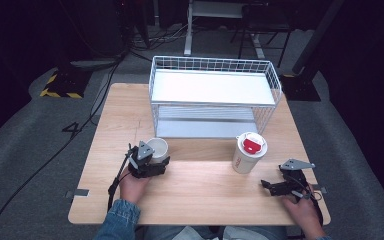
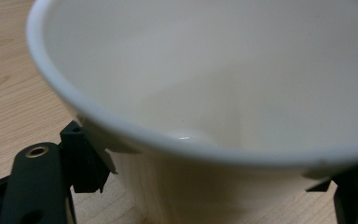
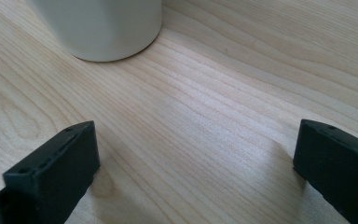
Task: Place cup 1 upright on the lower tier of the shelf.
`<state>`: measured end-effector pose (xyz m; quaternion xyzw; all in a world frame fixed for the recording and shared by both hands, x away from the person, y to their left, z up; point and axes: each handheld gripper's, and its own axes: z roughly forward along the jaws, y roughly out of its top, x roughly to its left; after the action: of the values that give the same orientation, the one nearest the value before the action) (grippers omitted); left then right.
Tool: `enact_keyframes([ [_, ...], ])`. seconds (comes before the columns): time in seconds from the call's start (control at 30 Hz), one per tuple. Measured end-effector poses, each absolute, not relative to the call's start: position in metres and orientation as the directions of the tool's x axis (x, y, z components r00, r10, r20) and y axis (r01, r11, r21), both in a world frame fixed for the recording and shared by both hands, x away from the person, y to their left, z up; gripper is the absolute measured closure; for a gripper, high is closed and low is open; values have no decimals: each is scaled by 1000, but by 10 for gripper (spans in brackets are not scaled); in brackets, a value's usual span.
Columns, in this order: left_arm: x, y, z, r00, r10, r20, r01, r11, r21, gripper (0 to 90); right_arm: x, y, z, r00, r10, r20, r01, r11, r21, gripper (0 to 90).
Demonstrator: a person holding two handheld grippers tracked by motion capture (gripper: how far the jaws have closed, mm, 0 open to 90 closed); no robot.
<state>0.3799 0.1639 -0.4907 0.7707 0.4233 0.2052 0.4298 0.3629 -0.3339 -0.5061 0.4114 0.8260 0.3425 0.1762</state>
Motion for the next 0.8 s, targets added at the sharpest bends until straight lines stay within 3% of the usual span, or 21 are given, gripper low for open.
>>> enact_keyframes([
  [0.8,385,137,-450,583,809,-75,453,-247,856,224,363,-334,-506,-600,800,-9,559,427,711,2],
])
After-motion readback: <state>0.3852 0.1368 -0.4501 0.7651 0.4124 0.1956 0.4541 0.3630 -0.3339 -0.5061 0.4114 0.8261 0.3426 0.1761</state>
